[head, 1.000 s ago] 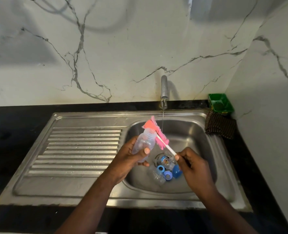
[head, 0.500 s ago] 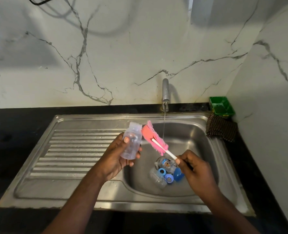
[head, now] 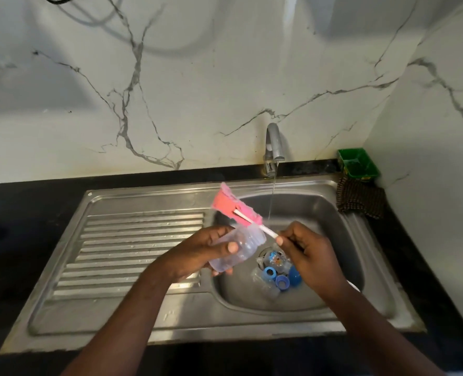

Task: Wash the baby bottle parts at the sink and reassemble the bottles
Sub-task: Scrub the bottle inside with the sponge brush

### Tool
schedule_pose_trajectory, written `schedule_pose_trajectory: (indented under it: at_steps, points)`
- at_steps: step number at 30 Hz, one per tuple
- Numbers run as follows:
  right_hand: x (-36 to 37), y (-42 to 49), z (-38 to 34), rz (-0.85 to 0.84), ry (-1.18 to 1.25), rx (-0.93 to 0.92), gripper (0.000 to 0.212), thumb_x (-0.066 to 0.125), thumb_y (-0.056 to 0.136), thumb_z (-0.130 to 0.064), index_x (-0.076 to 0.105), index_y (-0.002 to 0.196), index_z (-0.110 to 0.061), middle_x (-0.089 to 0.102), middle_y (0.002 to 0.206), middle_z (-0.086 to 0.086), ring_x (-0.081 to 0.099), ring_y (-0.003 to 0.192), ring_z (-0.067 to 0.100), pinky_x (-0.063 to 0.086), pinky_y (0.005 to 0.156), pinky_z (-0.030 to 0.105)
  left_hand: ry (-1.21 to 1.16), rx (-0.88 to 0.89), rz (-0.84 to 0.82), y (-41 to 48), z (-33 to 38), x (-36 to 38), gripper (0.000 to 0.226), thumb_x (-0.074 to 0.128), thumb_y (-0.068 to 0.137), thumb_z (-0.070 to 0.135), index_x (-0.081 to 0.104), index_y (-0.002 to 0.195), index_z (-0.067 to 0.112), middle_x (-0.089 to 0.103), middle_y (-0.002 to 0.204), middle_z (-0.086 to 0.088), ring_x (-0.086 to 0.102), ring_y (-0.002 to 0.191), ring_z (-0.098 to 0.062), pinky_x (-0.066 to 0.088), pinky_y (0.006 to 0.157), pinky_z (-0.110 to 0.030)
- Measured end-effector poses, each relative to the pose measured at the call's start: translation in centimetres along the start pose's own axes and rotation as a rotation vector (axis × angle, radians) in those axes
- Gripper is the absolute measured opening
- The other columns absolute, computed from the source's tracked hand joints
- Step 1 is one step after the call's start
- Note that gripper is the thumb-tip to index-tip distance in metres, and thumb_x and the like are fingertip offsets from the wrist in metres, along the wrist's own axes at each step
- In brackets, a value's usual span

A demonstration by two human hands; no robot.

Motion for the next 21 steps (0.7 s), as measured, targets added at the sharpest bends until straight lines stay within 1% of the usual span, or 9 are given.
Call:
schedule_pose_trajectory:
  at_steps: [1, 3, 6, 8, 10, 12, 15, 18, 21]
  points:
    - [0.1, 0.4, -0.4, 0.006, -0.017, -0.020, 0.020, 0.065, 0.095, -0.020, 0.056, 0.078, -0.019, 0.055, 0.060, 0.002, 0.050, 0.054, 0.021, 0.044, 0.053, 0.038, 0.036, 0.011, -0.003, 0.1, 0.1, 0.2, 0.044, 0.072, 0.086, 0.032, 0.065, 0.125, 0.013, 0.070, 0.098, -0.009, 0.064, 0.077, -0.020, 0.049, 0.060, -0.027]
    - [-0.2, 0.6, -0.5, 0.019, -0.110, -0.038, 0.020, 0.065, 0.095, -0.021, 0.056, 0.077, -0.022, 0.055, 0.060, -0.005, 0.047, 0.051, 0.009, 0.042, 0.051, 0.033, 0.088, 0.033, 0.056, 0.0, 0.3, 0.3, 0.039, 0.070, 0.086, 0.023, 0.066, 0.124, 0.016, 0.072, 0.097, -0.003, 0.065, 0.083, -0.014, 0.052, 0.066, -0.028]
    - [-0.9, 0.2, -0.2, 0.100, -0.304, 0.039, 0.013, 0.068, 0.092, -0.018, 0.061, 0.082, -0.021, 0.059, 0.061, -0.015, 0.056, 0.056, 0.005, 0.040, 0.052, 0.018, 0.185, 0.073, 0.183, 0.1, 0.3, -1.0, 0.045, 0.074, 0.079, 0.031, 0.065, 0.124, 0.029, 0.072, 0.109, -0.002, 0.066, 0.091, -0.012, 0.056, 0.073, -0.037]
    - [-1.2, 0.0, -0.3, 0.182, -0.330, 0.110, 0.008, 0.068, 0.091, -0.013, 0.064, 0.087, -0.019, 0.062, 0.063, -0.012, 0.060, 0.058, 0.006, 0.044, 0.056, 0.020, 0.259, 0.091, 0.268, 0.5, -0.2, -1.7, 0.043, 0.070, 0.079, 0.034, 0.062, 0.122, 0.038, 0.068, 0.112, 0.001, 0.065, 0.091, -0.010, 0.058, 0.075, -0.042]
    - [-1.0, 0.0, -0.9, 0.219, -0.358, 0.112, 0.004, 0.068, 0.091, -0.012, 0.067, 0.090, -0.016, 0.063, 0.065, -0.008, 0.062, 0.061, 0.010, 0.045, 0.056, 0.026, 0.531, 0.167, 0.389, 0.8, -0.7, -2.4, 0.044, 0.066, 0.079, 0.042, 0.056, 0.122, 0.041, 0.061, 0.111, 0.002, 0.060, 0.097, -0.008, 0.054, 0.083, -0.038]
    - [-0.4, 0.4, -2.0, 0.215, -0.414, 0.050, 0.004, 0.068, 0.091, -0.014, 0.067, 0.088, -0.016, 0.063, 0.065, -0.007, 0.061, 0.059, 0.015, 0.046, 0.054, 0.031, 0.858, 0.261, 0.440, 1.2, -1.4, -2.8, 0.059, 0.060, 0.079, 0.050, 0.050, 0.134, 0.032, 0.055, 0.113, -0.003, 0.055, 0.103, -0.014, 0.046, 0.089, -0.032]
    - [0.7, 1.0, -3.4, 0.160, -0.556, -0.049, 0.007, 0.068, 0.091, -0.018, 0.063, 0.086, -0.019, 0.062, 0.065, -0.004, 0.060, 0.056, 0.022, 0.048, 0.050, 0.036, 1.136, 0.364, 0.539, 1.9, -1.7, -2.5, 0.066, 0.069, 0.080, 0.038, 0.045, 0.139, 0.020, 0.052, 0.111, -0.010, 0.055, 0.099, -0.028, 0.049, 0.084, -0.039]
    - [1.3, 0.5, -3.6, 0.159, -0.634, -0.046, 0.009, 0.066, 0.090, -0.020, 0.059, 0.085, -0.019, 0.060, 0.066, -0.001, 0.058, 0.057, 0.028, 0.047, 0.048, 0.039, 1.254, 0.410, 0.714, 1.9, -1.5, -2.1, 0.068, 0.085, 0.072, 0.019, 0.053, 0.131, 0.010, 0.054, 0.108, -0.016, 0.057, 0.093, -0.034, 0.051, 0.078, -0.043]
    - [1.6, -1.0, -3.6, 0.160, -0.656, 0.013, 0.011, 0.065, 0.091, -0.023, 0.057, 0.084, -0.021, 0.059, 0.067, -0.003, 0.058, 0.059, 0.028, 0.048, 0.050, 0.039, 1.286, 0.397, 0.817, 1.9, -0.9, -2.5, 0.066, 0.087, 0.069, 0.015, 0.056, 0.127, 0.006, 0.054, 0.104, -0.018, 0.057, 0.089, -0.035, 0.051, 0.076, -0.044]
Point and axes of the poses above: each hand's wrist, its own y-axis towards the middle knuckle, its own x-axis out of the palm, z = x × y, the point moved 1 cm from there along y, towards the middle knuckle
